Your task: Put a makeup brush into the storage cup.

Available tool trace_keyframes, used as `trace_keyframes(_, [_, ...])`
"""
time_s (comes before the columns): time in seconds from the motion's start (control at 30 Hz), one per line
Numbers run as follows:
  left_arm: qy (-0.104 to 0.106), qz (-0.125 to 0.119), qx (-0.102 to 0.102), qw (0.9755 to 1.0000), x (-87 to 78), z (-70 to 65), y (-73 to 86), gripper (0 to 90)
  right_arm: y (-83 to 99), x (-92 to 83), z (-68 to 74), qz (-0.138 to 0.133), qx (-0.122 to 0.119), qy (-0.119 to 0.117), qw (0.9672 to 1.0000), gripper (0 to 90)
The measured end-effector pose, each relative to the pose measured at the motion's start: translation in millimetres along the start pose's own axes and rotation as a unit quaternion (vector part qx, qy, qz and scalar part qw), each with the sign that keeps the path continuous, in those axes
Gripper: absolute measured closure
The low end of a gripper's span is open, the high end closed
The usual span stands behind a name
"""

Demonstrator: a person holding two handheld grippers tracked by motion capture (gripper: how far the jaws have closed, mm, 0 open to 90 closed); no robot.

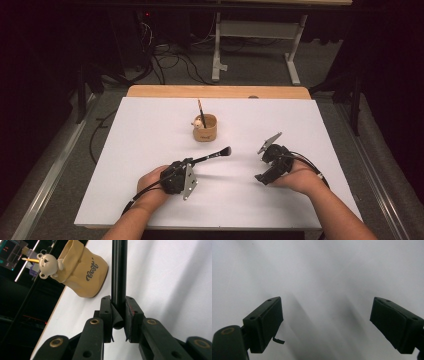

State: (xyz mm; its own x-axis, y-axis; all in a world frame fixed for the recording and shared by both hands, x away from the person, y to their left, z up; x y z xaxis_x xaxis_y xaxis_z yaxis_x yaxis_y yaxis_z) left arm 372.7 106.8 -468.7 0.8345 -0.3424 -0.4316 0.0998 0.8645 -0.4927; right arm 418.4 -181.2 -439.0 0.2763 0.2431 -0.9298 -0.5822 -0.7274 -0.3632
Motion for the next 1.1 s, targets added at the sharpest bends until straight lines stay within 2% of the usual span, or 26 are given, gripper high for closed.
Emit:
trace_keyframes(0.13, [0.006,-0.001,-0.024,0.9997,-0.2,3.8,2.6,78.6,2.5,0.4,-1.4,-0.024,0.016,0.004,0.9996,12.6])
trace_keyframes(0.2, [0.014,-0.004,-0.043,0.9990,0.2,4.9,4.1,78.7,3.1,1.6,-1.5,-0.042,0.027,0.003,0.9988,12.1])
trace_keyframes(0.43, [0.021,-0.010,-0.089,0.9957,0.0,11.0,9.2,78.7,4.8,3.7,-4.4,-0.100,0.056,0.018,0.9933,11.5])
trace_keyframes(0.57, [0.027,-0.014,-0.114,0.9930,0.3,13.5,11.4,78.7,4.2,4.7,-2.6,-0.129,0.072,0.017,0.9889,10.7])
trace_keyframes(0.73, [0.034,-0.019,-0.136,0.9900,0.3,15.5,12.8,78.7,3.9,4.6,-1.7,-0.169,0.091,0.021,0.9812,10.1])
trace_keyframes(0.87, [0.038,-0.022,-0.147,0.9882,0.1,15.9,13.7,78.7,4.5,5.6,-1.4,-0.187,0.101,0.020,0.9769,8.4])
trace_keyframes(1.07, [0.046,-0.030,-0.171,0.9837,-0.4,18.2,14.5,78.7,1.7,3.4,-1.9,-0.216,0.107,0.030,0.9700,8.0])
trace_keyframes(1.1, [0.046,-0.031,-0.176,0.9829,-0.5,18.6,14.8,78.7,1.9,3.1,-1.7,-0.217,0.107,0.031,0.9697,8.0])
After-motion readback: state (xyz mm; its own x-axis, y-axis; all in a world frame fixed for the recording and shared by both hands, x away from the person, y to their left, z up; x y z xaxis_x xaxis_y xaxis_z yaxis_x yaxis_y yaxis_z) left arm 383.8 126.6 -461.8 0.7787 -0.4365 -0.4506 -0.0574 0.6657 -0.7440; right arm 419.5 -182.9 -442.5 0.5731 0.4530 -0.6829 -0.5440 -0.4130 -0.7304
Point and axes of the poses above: each handheld gripper's, and its own axes: x roughly forward along the jaws, y roughly out of its underside, z roughly to its left, the point moved 5 cm from there along x, roughly forward along the jaws, and after that the axes turned 6 degrees about x, right-handed, at the moved point
